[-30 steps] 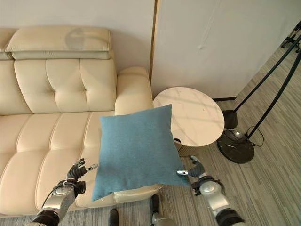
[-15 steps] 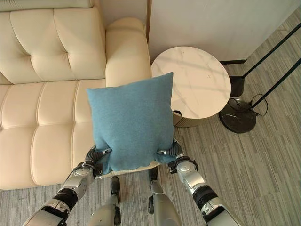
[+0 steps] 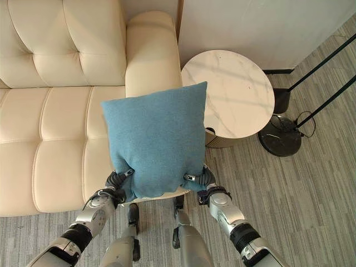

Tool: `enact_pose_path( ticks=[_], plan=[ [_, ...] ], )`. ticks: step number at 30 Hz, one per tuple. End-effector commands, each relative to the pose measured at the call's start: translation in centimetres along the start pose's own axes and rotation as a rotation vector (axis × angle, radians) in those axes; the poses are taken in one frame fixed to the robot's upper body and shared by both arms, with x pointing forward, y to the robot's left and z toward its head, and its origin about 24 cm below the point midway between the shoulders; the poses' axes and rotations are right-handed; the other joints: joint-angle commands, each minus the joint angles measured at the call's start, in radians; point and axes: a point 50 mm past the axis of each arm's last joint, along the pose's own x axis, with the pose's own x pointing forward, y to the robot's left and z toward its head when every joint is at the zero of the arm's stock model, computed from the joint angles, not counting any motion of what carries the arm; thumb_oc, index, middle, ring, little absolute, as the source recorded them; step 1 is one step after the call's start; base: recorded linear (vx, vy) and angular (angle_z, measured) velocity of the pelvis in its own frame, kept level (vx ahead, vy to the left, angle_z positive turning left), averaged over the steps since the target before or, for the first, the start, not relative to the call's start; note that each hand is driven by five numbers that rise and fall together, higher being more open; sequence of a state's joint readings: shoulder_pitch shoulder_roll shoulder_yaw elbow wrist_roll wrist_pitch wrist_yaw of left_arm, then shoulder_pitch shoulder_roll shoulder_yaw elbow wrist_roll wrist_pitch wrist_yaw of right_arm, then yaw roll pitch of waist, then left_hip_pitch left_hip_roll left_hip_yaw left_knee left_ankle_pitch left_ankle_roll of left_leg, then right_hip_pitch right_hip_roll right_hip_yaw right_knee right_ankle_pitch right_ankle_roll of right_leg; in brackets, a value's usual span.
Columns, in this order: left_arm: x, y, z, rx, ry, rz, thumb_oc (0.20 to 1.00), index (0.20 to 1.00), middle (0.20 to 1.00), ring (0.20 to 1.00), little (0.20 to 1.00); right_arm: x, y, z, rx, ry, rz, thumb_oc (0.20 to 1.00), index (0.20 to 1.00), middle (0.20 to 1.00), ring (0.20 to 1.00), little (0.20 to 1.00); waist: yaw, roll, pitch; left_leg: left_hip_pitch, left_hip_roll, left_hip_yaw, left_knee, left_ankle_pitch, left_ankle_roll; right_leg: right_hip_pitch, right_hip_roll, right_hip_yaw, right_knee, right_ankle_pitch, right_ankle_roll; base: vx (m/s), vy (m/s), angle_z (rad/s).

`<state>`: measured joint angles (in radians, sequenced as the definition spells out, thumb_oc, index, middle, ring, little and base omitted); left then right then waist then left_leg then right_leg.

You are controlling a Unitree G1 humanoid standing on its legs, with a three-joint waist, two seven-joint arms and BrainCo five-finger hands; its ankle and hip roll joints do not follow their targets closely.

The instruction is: Pick up all the scattered cushions and arrange them neatly on the sofa.

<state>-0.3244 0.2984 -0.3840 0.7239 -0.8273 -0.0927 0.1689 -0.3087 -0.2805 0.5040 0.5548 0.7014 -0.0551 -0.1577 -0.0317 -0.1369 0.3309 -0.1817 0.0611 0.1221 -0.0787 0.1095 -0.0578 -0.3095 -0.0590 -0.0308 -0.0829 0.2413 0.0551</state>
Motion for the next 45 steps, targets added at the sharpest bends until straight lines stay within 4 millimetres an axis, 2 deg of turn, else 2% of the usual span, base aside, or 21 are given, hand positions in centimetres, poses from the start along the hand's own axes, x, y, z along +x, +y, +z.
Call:
enact_pose_path(
  ticks=[1,5,10,18,20,21,22,23,24,25,28,29,34,39,45],
  plan=[
    [-2.2,-15.4,-1.4,-0.135,0.062,-0.597,0.2,0.2,0.2,0.2,0.2,-1.3,14.9,0.5,0.208,0.006,0.612,0.2,0.2,0.2,0.2,0.2,0.01,0.022,0.031,-0.014,0.027,-0.015,0.023,-0.047,-0.011,0.062,-0.045,0.005,0.116,-0.238,0.058,0.0,0.0,0.0],
    [-2.6,-16.3,-0.8,-0.169,0.033,-0.634,0.2,0.2,0.2,0.2,0.2,-1.7,15.2,-1.0,0.323,0.077,0.623,0.2,0.2,0.2,0.2,0.2,0.012,0.026,0.038,-0.002,0.026,-0.018,0.016,-0.047,-0.014,0.072,-0.045,0.003,0.118,-0.239,0.058,0.0,0.0,0.0],
    [-2.7,-15.8,1.1,-0.065,-0.092,-0.639,0.2,0.2,0.2,0.2,0.2,-1.7,14.9,-0.4,0.351,0.036,0.623,0.2,0.2,0.2,0.2,0.2,0.017,0.031,0.028,0.008,0.026,-0.018,0.012,-0.048,-0.014,0.079,-0.048,0.0,0.118,-0.24,0.06,0.0,0.0,0.0],
    [-3.0,-12.7,4.5,0.094,-0.314,-0.547,0.2,0.2,0.2,0.2,0.2,-1.8,12.9,1.7,0.337,-0.109,0.557,0.2,0.2,0.2,0.2,0.2,0.019,0.042,-0.025,0.028,0.016,-0.018,0.006,-0.064,-0.003,0.101,-0.061,-0.001,0.106,-0.241,0.068,0.01,0.029,0.05],
    [-3.0,-12.1,4.8,0.113,-0.336,-0.524,0.2,0.2,0.2,0.2,0.2,-1.9,12.6,2.0,0.326,-0.133,0.548,0.2,0.2,0.2,0.2,0.2,0.02,0.044,-0.031,0.031,0.015,-0.019,0.006,-0.066,-0.001,0.104,-0.063,-0.003,0.104,-0.241,0.069,0.03,0.037,0.08],
    [-3.1,-9.8,5.7,0.161,-0.397,-0.426,0.2,0.2,0.2,0.2,0.2,-2.3,11.2,4.2,0.233,-0.257,0.52,0.2,0.2,0.2,0.2,0.2,0.023,0.044,-0.05,0.04,0.01,-0.02,0.005,-0.072,0.004,0.118,-0.066,-0.006,0.096,-0.242,0.072,0.03,0.029,0.02],
    [-3.1,-9.8,5.7,0.161,-0.396,-0.426,0.2,0.2,0.2,0.2,0.2,-2.3,11.2,4.2,0.233,-0.257,0.52,0.2,0.2,0.2,0.2,0.2,0.023,0.045,-0.05,0.04,0.01,-0.02,0.006,-0.072,0.004,0.119,-0.066,-0.006,0.096,-0.242,0.072,0.04,0.036,0.01],
    [-3.1,-9.0,6.0,0.175,-0.415,-0.39,0.2,0.2,0.2,0.2,0.2,-2.5,10.8,5.2,0.214,-0.306,0.511,0.2,0.2,0.2,0.2,0.2,0.023,0.044,-0.057,0.042,0.009,-0.021,0.006,-0.073,0.005,0.123,-0.068,-0.006,0.093,-0.242,0.073,0.03,0.029,0.03],
    [-3.1,-7.0,5.7,0.178,-0.41,-0.309,0.2,0.2,0.2,0.2,0.2,-2.9,9.4,6.4,0.127,-0.384,0.457,0.2,0.2,0.2,0.2,0.2,0.024,0.045,-0.069,0.048,0.005,-0.023,0.004,-0.076,0.009,0.131,-0.072,-0.008,0.087,-0.242,0.076,0.05,0.042,0.01],
    [-3.1,-6.2,5.5,0.177,-0.401,-0.274,0.2,0.2,0.2,0.2,0.2,-3.1,8.7,6.8,0.1,-0.411,0.432,0.2,0.2,0.2,0.2,0.2,0.022,0.046,-0.076,0.049,0.003,-0.024,0.003,-0.077,0.011,0.135,-0.074,-0.01,0.084,-0.243,0.076,0.03,0.036,0.0],
    [-3.4,-5.1,5.4,0.175,-0.403,-0.231,0.2,0.2,0.2,0.2,0.2,-3.6,7.8,7.4,0.059,-0.45,0.396,0.2,0.2,0.2,0.2,0.2,0.02,0.047,-0.087,0.054,-0.001,-0.024,0.001,-0.081,0.015,0.141,-0.077,-0.011,0.08,-0.243,0.078,0.03,0.023,0.0],
    [-3.6,-4.7,5.1,0.16,-0.393,-0.211,0.2,0.2,0.2,0.2,0.2,-3.7,6.9,7.6,-0.014,-0.474,0.339,0.2,0.2,0.2,0.2,0.2,0.019,0.049,-0.097,0.058,-0.006,-0.028,0.001,-0.084,0.019,0.148,-0.079,-0.01,0.078,-0.244,0.079,0.04,0.042,0.06],
    [-3.8,-4.6,4.8,0.166,-0.384,-0.203,0.2,0.2,0.2,0.2,0.2,-3.6,6.3,7.1,-0.088,-0.458,0.281,0.2,0.2,0.2,0.2,0.2,0.02,0.047,-0.106,0.059,-0.013,-0.033,0.001,-0.088,0.025,0.153,-0.082,-0.011,0.072,-0.241,0.081,0.01,0.006,0.01],
    [-4.2,-4.0,5.0,0.112,-0.404,-0.163,0.2,0.2,0.2,0.2,0.2,-4.0,6.1,7.6,-0.09,-0.49,0.261,0.2,0.2,0.2,0.2,0.2,0.027,0.036,-0.103,0.056,-0.019,-0.038,0.004,-0.091,0.03,0.156,-0.086,-0.007,0.063,-0.234,0.085,-0.01,0.024,0.0],
    [-5.3,-2.8,6.6,0.097,-0.495,-0.103,0.2,0.2,0.2,0.2,0.2,-4.6,4.4,8.4,-0.112,-0.543,0.171,0.2,0.2,0.2,0.2,0.2,0.032,0.021,-0.108,0.057,-0.034,-0.042,0.02,-0.108,0.044,0.164,-0.097,0.003,0.066,-0.227,0.097,-0.02,0.068,0.0]
  ],
)
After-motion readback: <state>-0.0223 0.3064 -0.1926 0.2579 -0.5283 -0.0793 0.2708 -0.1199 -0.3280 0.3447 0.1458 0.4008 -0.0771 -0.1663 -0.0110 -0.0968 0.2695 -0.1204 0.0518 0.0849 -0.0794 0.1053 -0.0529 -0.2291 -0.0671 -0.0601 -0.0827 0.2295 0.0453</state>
